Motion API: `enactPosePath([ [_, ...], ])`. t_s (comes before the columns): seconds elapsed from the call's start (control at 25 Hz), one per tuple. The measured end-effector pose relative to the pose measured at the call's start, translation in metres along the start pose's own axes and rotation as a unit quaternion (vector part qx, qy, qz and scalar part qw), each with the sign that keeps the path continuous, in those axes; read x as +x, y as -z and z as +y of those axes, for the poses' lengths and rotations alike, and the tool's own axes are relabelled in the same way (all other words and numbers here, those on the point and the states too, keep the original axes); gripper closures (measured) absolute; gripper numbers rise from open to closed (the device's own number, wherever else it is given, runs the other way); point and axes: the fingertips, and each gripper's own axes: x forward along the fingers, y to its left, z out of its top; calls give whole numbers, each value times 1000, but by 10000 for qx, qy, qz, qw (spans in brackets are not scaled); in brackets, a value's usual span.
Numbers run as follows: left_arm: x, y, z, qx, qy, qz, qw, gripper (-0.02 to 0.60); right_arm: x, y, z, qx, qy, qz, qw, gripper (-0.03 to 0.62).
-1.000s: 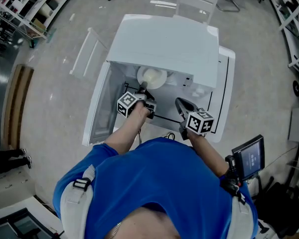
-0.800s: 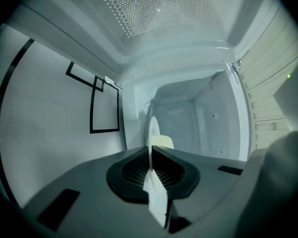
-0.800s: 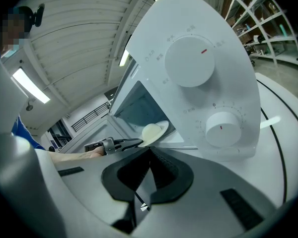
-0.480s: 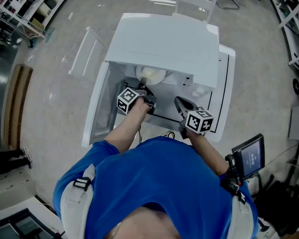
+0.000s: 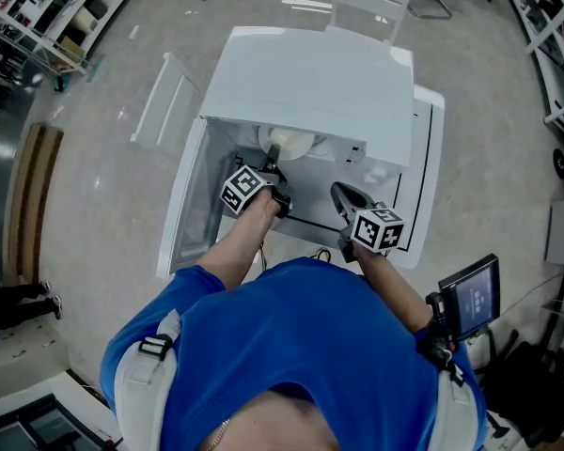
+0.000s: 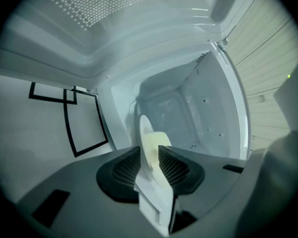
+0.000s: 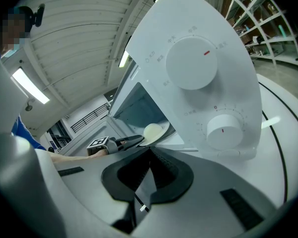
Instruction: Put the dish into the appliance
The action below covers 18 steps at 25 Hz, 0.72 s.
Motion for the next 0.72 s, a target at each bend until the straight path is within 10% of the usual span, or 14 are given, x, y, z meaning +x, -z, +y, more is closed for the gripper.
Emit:
enactPosePath([
  [0.36,-13,1,3,1270,-55,223,9916,440,1,1,1,-24,-56,6,10000,592],
  [0.72,-29,2,-5,3536,-475,464,9330,440,-1,1,6,-48,-99,16,9999,592],
])
